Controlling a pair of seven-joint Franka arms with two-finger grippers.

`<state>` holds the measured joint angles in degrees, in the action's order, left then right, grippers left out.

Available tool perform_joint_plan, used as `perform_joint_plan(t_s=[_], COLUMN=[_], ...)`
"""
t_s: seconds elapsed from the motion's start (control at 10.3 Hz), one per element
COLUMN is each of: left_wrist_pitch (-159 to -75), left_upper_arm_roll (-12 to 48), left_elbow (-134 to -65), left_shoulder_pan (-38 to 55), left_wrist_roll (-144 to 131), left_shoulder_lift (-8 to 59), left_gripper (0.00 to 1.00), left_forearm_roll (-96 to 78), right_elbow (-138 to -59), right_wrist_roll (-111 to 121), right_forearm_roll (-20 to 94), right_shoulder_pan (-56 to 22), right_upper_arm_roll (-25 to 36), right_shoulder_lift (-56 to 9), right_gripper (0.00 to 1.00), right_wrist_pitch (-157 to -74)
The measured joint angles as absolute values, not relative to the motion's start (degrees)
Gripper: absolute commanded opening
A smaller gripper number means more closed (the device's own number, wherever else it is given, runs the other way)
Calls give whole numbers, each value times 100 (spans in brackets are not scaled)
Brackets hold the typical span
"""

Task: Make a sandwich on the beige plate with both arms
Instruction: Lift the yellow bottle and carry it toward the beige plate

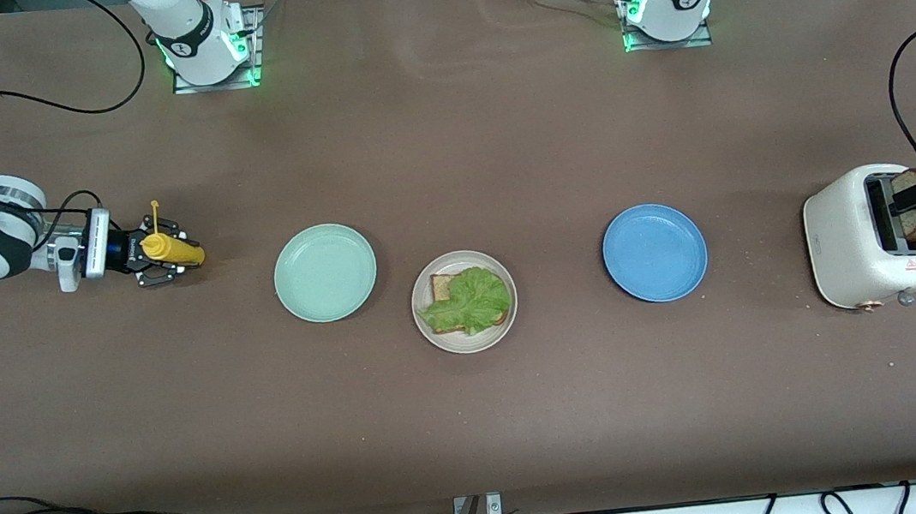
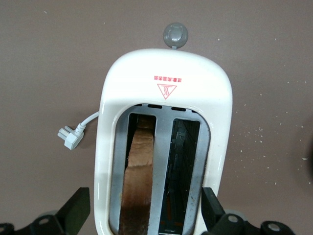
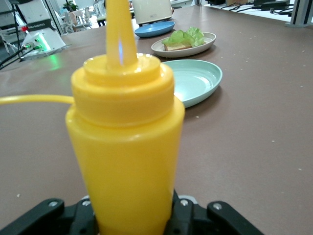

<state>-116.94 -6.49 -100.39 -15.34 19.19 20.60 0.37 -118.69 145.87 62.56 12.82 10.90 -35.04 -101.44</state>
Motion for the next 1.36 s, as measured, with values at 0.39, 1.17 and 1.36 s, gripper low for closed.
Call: perform_joint_plan(t_s=[0.39,1.17,1.36], left_wrist_pitch=[-11692,-11690,-11690], left_upper_arm_roll=[-645,-639,-638], left_elbow=[-10040,-10047,-10049], left_shoulder_pan=[-1533,-1531,-1530], left_wrist_roll=[1919,1919,1919], left_shoulder_lift=[2061,2062,2062], left_gripper=[100,100,100], left_forearm_roll=[37,37,37], right_elbow=[-11434,-10694,-10506], right_wrist_roll=[13355,8246,6705], right_forearm_roll=[6182,3345,2121], right_shoulder_pan=[547,-1870,-2432], right_upper_arm_roll=[1076,1044,1035], right_shoulder_lift=[-3127,-2486,-2487], right_gripper=[0,0,0], right_wrist_pitch=[-10922,-12888,-13038])
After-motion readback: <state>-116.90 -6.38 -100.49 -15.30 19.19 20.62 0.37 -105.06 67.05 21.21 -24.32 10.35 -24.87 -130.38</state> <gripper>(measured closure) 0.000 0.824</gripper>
